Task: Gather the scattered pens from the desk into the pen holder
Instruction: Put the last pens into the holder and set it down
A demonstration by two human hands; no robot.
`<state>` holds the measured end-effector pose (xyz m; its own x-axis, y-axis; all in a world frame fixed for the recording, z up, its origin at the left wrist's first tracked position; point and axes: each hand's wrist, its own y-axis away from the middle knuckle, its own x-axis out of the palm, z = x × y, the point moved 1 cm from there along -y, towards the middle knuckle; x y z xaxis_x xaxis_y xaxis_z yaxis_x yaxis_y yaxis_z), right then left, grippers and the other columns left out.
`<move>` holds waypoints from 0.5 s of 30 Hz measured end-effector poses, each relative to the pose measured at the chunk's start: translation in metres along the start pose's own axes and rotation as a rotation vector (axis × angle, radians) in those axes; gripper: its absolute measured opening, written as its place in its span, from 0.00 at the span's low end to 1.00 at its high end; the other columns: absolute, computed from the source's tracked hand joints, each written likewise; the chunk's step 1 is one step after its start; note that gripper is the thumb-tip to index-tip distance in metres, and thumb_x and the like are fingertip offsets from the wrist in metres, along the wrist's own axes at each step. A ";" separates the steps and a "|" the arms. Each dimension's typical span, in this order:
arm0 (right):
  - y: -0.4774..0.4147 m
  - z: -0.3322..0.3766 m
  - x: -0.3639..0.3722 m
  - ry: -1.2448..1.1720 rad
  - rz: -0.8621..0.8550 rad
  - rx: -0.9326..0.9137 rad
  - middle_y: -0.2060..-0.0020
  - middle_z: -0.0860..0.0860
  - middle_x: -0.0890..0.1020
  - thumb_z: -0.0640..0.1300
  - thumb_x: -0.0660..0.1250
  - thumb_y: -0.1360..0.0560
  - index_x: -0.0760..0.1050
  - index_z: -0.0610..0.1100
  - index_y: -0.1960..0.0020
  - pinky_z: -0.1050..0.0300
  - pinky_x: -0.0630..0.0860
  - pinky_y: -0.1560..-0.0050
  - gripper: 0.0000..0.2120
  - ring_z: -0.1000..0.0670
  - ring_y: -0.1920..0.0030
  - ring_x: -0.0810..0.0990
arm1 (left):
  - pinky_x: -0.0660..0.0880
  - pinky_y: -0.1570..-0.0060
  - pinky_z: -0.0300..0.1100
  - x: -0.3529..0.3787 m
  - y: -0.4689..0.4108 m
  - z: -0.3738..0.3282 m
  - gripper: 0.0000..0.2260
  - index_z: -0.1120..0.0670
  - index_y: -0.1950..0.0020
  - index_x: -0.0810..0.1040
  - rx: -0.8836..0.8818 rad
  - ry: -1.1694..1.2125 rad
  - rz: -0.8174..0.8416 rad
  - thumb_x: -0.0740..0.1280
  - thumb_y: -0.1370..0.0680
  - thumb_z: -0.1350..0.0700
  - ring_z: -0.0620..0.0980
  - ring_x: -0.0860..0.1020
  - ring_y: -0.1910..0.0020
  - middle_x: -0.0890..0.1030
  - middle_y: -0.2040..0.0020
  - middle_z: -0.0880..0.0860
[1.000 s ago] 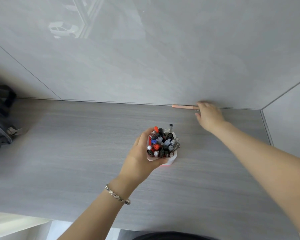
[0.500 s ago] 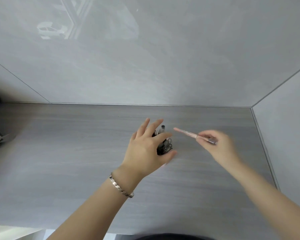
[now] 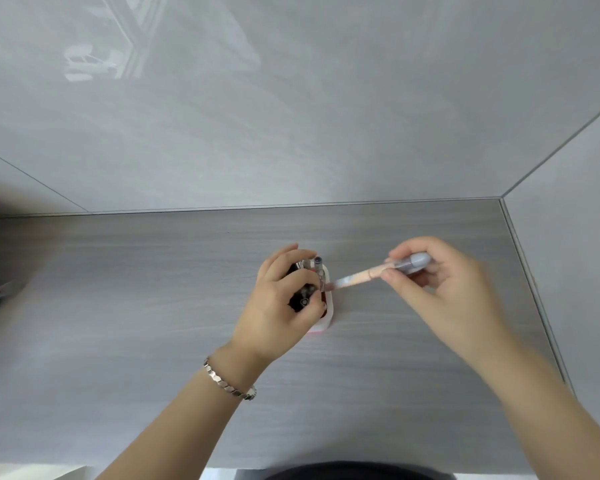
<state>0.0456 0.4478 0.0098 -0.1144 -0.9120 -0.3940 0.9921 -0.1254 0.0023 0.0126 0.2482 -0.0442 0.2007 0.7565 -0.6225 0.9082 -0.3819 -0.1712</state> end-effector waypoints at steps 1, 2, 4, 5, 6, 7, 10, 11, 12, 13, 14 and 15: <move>-0.002 0.002 0.004 0.038 0.022 -0.015 0.65 0.54 0.82 0.43 0.71 0.31 0.73 0.57 0.61 0.65 0.75 0.61 0.11 0.52 0.63 0.80 | 0.59 0.33 0.32 0.000 0.000 -0.001 0.04 0.48 0.57 0.74 -0.002 0.001 0.007 0.61 0.30 0.54 0.52 0.67 0.34 0.72 0.43 0.46; -0.005 0.005 0.009 0.042 0.050 -0.029 0.63 0.56 0.82 0.44 0.69 0.29 0.72 0.59 0.61 0.64 0.76 0.59 0.10 0.51 0.62 0.81 | 0.59 0.32 0.32 -0.001 0.000 -0.001 0.04 0.48 0.57 0.74 -0.005 0.003 0.014 0.61 0.29 0.54 0.52 0.66 0.33 0.72 0.42 0.45; -0.008 0.009 0.020 0.027 0.132 -0.055 0.61 0.61 0.81 0.48 0.61 0.27 0.71 0.61 0.56 0.57 0.78 0.53 0.07 0.50 0.60 0.80 | 0.58 0.32 0.30 -0.003 0.000 -0.003 0.04 0.47 0.56 0.73 -0.017 0.023 0.033 0.61 0.29 0.53 0.50 0.64 0.32 0.70 0.40 0.43; -0.009 0.010 0.026 0.037 0.158 -0.084 0.61 0.62 0.80 0.48 0.59 0.26 0.71 0.60 0.52 0.54 0.78 0.52 0.08 0.49 0.59 0.80 | 0.58 0.32 0.30 -0.005 0.001 -0.004 0.05 0.47 0.54 0.72 -0.024 0.045 0.044 0.61 0.29 0.53 0.48 0.63 0.31 0.69 0.39 0.41; -0.011 0.008 0.032 0.054 0.166 -0.114 0.60 0.61 0.81 0.47 0.59 0.25 0.71 0.56 0.48 0.54 0.77 0.52 0.08 0.49 0.58 0.81 | 0.58 0.32 0.30 -0.007 0.002 -0.005 0.08 0.47 0.51 0.72 -0.030 0.072 0.049 0.62 0.29 0.53 0.47 0.62 0.30 0.67 0.37 0.41; -0.014 0.006 0.037 0.064 0.159 -0.135 0.58 0.58 0.81 0.45 0.60 0.24 0.70 0.54 0.45 0.55 0.77 0.53 0.09 0.48 0.57 0.81 | 0.58 0.32 0.30 -0.008 0.003 -0.006 0.12 0.47 0.47 0.70 -0.034 0.094 0.044 0.63 0.29 0.52 0.45 0.61 0.29 0.66 0.35 0.43; -0.021 -0.002 0.051 0.063 0.102 -0.157 0.59 0.48 0.83 0.45 0.63 0.25 0.66 0.54 0.48 0.48 0.77 0.57 0.10 0.44 0.60 0.81 | 0.58 0.31 0.30 -0.011 0.012 -0.003 0.35 0.45 0.34 0.60 -0.056 0.079 -0.023 0.72 0.36 0.46 0.42 0.56 0.27 0.59 0.31 0.45; -0.021 -0.005 0.055 0.055 0.076 -0.161 0.61 0.48 0.83 0.46 0.64 0.26 0.66 0.54 0.49 0.47 0.78 0.57 0.09 0.44 0.62 0.81 | 0.57 0.32 0.28 -0.011 0.017 0.000 0.41 0.44 0.32 0.56 -0.097 0.056 -0.030 0.74 0.39 0.43 0.39 0.55 0.27 0.56 0.30 0.45; -0.021 -0.008 0.058 0.050 0.040 -0.170 0.61 0.49 0.83 0.48 0.64 0.27 0.67 0.54 0.50 0.49 0.78 0.57 0.08 0.45 0.63 0.81 | 0.57 0.33 0.25 -0.010 0.021 0.003 0.46 0.42 0.31 0.53 -0.154 0.048 -0.020 0.75 0.42 0.41 0.35 0.55 0.28 0.56 0.31 0.44; -0.020 -0.010 0.061 0.055 -0.006 -0.196 0.61 0.49 0.84 0.50 0.64 0.28 0.69 0.53 0.50 0.54 0.78 0.57 0.08 0.48 0.64 0.81 | 0.58 0.35 0.23 -0.008 0.025 0.005 0.48 0.41 0.31 0.52 -0.227 0.069 -0.002 0.76 0.43 0.40 0.32 0.57 0.31 0.58 0.32 0.41; -0.018 -0.011 0.064 0.070 -0.053 -0.235 0.61 0.47 0.84 0.49 0.64 0.29 0.72 0.52 0.50 0.59 0.76 0.58 0.08 0.50 0.64 0.79 | 0.63 0.37 0.24 -0.007 0.029 0.007 0.47 0.37 0.33 0.52 -0.298 0.121 0.013 0.78 0.43 0.43 0.31 0.61 0.33 0.61 0.33 0.39; -0.015 -0.011 0.068 0.091 -0.093 -0.277 0.61 0.46 0.84 0.48 0.64 0.29 0.75 0.49 0.50 0.63 0.74 0.58 0.08 0.53 0.64 0.78 | 0.66 0.39 0.27 -0.006 0.031 0.009 0.46 0.35 0.35 0.52 -0.348 0.170 0.019 0.79 0.43 0.48 0.34 0.66 0.34 0.65 0.36 0.37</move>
<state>0.0240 0.3923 -0.0274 -0.2128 -0.8615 -0.4611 0.9552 -0.0840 -0.2839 0.0363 0.2273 -0.0531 0.2505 0.8391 -0.4829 0.9681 -0.2160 0.1268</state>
